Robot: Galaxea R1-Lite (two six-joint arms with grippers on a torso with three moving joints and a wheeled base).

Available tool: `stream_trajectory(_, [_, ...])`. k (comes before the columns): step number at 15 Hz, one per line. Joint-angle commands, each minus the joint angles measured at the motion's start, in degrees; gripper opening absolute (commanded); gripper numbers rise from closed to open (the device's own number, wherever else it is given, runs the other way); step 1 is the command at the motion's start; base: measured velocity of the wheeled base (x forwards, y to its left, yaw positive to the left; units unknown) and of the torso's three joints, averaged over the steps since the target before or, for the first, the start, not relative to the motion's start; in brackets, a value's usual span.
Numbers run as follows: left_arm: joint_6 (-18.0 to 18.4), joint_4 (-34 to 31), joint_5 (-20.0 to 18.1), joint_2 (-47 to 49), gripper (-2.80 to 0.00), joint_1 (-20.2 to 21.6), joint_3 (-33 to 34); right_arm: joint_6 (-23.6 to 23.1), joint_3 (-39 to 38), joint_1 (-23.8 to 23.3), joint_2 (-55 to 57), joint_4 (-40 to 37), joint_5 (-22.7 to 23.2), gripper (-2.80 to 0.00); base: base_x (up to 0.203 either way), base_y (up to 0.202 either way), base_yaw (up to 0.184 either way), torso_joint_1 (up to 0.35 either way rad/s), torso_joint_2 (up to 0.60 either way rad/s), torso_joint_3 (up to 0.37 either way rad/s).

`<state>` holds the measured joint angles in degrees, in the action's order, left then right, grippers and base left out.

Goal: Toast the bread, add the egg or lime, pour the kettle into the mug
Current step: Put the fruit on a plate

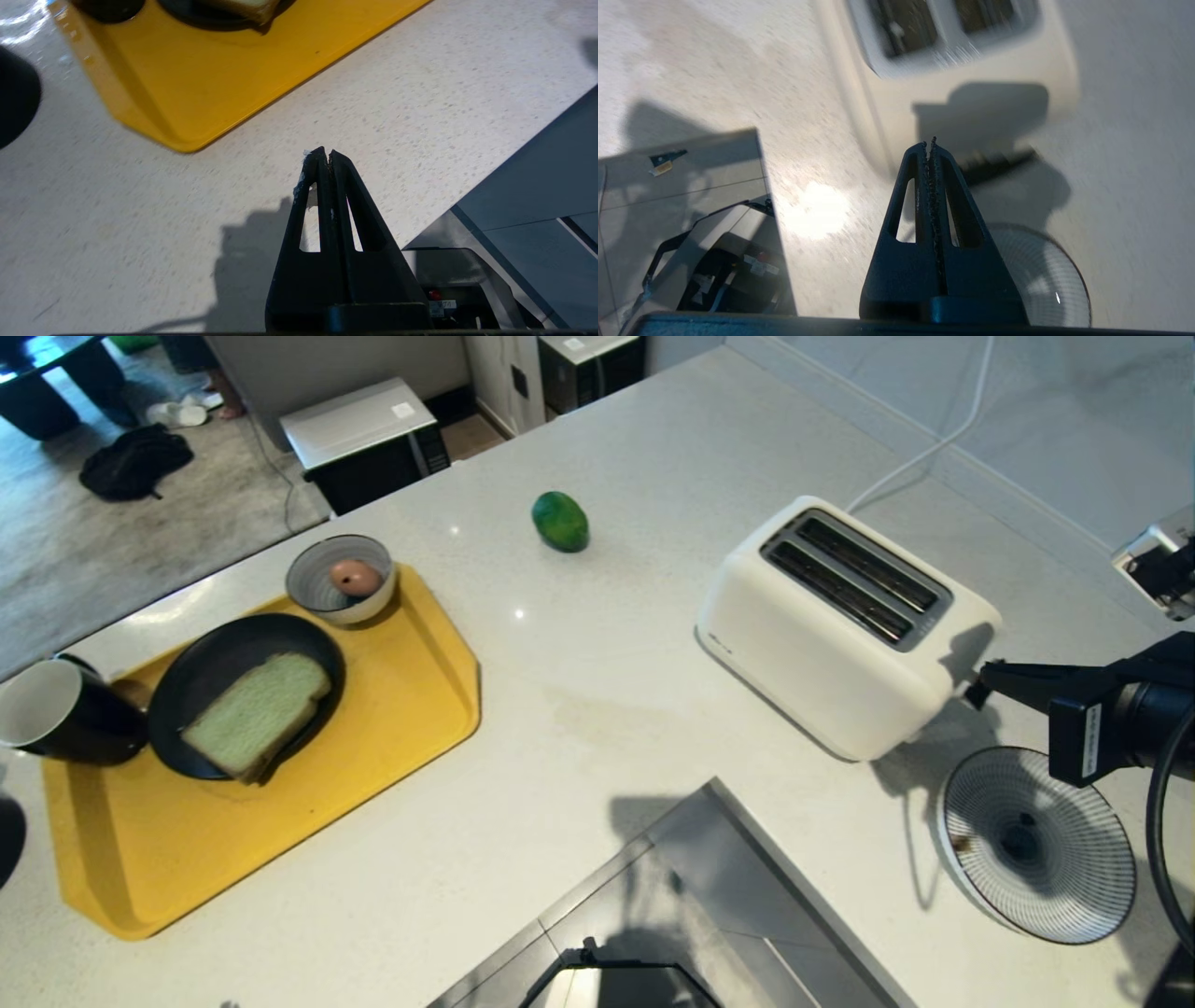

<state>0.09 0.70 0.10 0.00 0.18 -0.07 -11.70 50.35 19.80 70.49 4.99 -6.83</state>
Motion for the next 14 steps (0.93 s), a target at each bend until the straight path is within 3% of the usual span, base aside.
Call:
stream_trajectory(1, [0.0,0.0,-0.01,0.0,-2.8,-0.01,-0.01,-0.07,0.1,0.15,-0.18,0.02,-0.02,-2.8,0.001,-0.009,0.178,0.002,0.0,0.007])
stream_trajectory(9, [0.0,0.0,0.03,0.0,-2.8,-0.01,-0.01,0.01,0.6,0.15,0.41,0.02,0.06,-2.8,-0.001,-0.008,0.166,0.003,0.0,0.002])
stream_trajectory(14, [0.0,0.0,0.05,0.0,-2.8,-0.01,-0.01,1.36,4.4,0.07,3.54,-0.06,-0.09,-2.8,0.0,0.0,0.016,0.0,0.0,0.0])
